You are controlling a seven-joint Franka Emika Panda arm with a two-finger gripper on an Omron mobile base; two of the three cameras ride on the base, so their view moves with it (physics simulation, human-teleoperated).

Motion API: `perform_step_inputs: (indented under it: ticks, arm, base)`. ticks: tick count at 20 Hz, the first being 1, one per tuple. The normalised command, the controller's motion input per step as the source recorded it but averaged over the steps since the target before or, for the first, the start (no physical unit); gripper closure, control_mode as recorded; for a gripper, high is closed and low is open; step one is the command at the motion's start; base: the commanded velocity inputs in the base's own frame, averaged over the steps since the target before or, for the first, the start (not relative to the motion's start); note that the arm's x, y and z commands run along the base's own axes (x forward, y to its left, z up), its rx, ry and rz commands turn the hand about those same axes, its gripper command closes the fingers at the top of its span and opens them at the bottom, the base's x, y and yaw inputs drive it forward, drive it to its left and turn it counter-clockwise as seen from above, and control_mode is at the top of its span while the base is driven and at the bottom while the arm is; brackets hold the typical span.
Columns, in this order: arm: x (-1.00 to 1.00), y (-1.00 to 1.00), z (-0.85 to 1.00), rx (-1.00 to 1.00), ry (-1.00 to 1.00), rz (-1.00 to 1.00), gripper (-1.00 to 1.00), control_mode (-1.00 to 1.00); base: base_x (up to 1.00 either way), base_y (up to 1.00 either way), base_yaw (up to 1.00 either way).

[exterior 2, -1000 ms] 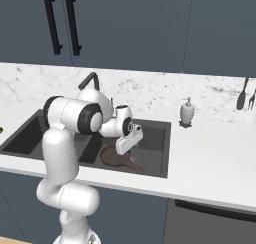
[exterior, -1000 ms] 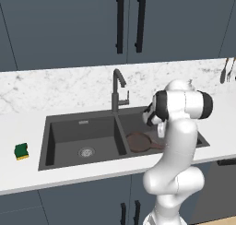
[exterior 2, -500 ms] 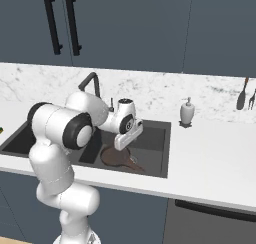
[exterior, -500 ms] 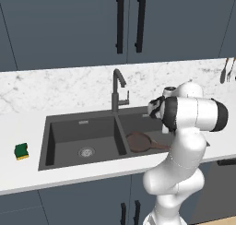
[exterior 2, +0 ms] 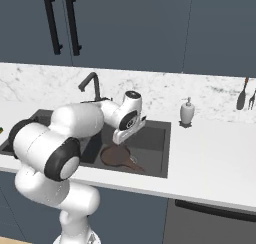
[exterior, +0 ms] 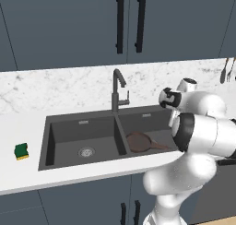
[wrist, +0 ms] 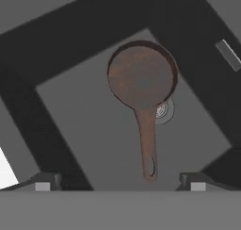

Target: Pick the pan and sponge and place them into the sink. Then turn on the water.

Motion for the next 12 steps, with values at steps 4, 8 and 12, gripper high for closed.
perform_step_inputs:
  ticks: [4,8,12]
  arm:
    - [-0.82,-0.01,0.67,0.13,-0.21,-0.17,-1.0,-1.0]
    - [-0.93,0.0,0.73,0.15,-0.2,-0.2,-1.0,-1.0]
    - [-0.89,0.03,0.59,0.18,-0.1,-0.25,-1.0,-1.0]
  base:
    - [0.0,0.0,0.0]
    - [0.0,0.0,0.0]
    - [0.0,0.0,0.0]
